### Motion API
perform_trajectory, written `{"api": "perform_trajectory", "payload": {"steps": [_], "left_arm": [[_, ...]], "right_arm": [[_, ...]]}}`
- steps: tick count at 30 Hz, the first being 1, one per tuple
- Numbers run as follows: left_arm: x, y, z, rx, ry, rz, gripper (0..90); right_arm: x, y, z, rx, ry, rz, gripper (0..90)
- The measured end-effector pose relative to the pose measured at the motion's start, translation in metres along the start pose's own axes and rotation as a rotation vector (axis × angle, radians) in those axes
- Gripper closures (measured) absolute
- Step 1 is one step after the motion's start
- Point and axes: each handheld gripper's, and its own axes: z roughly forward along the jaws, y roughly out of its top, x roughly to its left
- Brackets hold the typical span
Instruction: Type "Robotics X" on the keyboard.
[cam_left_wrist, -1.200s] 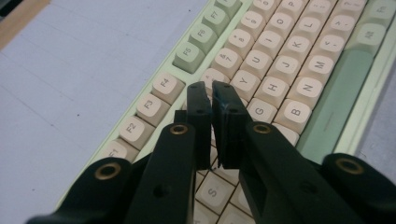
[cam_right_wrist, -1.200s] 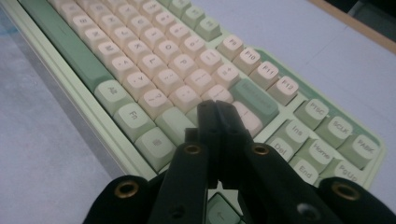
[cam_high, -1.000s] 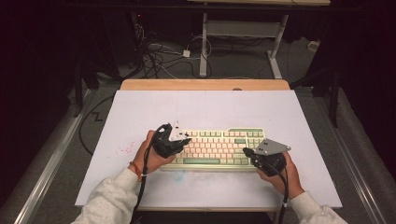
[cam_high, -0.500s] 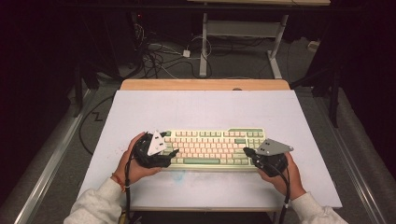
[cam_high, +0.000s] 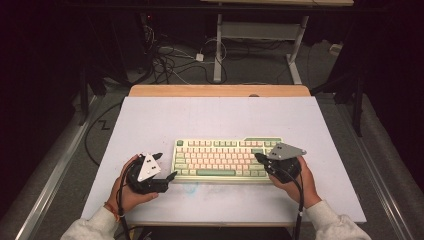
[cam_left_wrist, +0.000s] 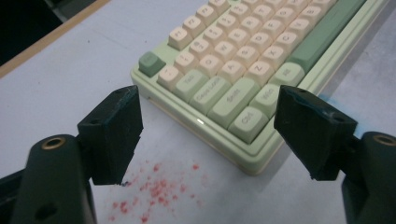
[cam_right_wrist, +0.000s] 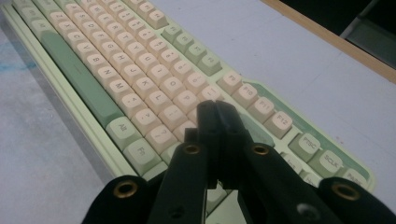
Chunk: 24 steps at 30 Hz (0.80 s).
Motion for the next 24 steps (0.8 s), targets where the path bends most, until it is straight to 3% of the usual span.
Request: {"api": "perform_trajectory", "payload": {"steps": [10, 24], "left_arm": [[0.002, -0.018, -0.016, 0.029, 0.026, -0.038, 21.7], [0.0, -0.021, -0.018, 0.05, 0.03, -0.012, 21.9]], "right_arm": [[0.007, 0.018, 0.035, 0.042, 0.035, -0.023, 90.0], [0.021, 0.032, 0.068, 0.095, 0.063, -0.045, 90.0]]}}
